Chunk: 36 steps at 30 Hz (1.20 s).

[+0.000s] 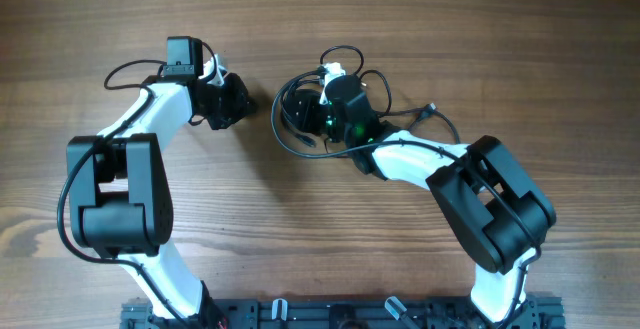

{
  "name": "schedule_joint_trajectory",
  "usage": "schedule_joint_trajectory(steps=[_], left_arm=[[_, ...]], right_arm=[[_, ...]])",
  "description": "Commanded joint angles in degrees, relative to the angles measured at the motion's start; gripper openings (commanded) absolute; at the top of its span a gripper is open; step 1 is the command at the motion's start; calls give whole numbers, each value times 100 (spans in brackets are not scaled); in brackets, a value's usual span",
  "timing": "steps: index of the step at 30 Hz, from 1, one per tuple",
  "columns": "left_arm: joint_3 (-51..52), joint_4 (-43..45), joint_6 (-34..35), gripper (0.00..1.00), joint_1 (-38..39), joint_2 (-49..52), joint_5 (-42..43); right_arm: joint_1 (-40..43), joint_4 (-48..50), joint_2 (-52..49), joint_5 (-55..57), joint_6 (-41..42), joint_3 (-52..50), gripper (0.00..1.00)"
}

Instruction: Untangle cables

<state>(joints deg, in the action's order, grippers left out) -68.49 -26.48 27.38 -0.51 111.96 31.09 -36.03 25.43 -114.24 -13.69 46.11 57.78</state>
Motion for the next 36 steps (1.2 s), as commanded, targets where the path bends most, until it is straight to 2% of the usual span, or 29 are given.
schedule_joint_trajectory(steps=[1,17,23,36], left_arm=[[-83,31,-9,8,7,-127,-55],[-83,31,-9,9,4,-127,-55],[-83,33,-11,9,4,-127,-55],[-83,35,-11,9,4,-127,-55]], right_arm=[[-39,-4,-170,127,52,17,24],[-79,240,-549,118,208,17,25],[-76,1152,-546,-308,190,17,25],[-114,623,-551,9,186,17,29]])
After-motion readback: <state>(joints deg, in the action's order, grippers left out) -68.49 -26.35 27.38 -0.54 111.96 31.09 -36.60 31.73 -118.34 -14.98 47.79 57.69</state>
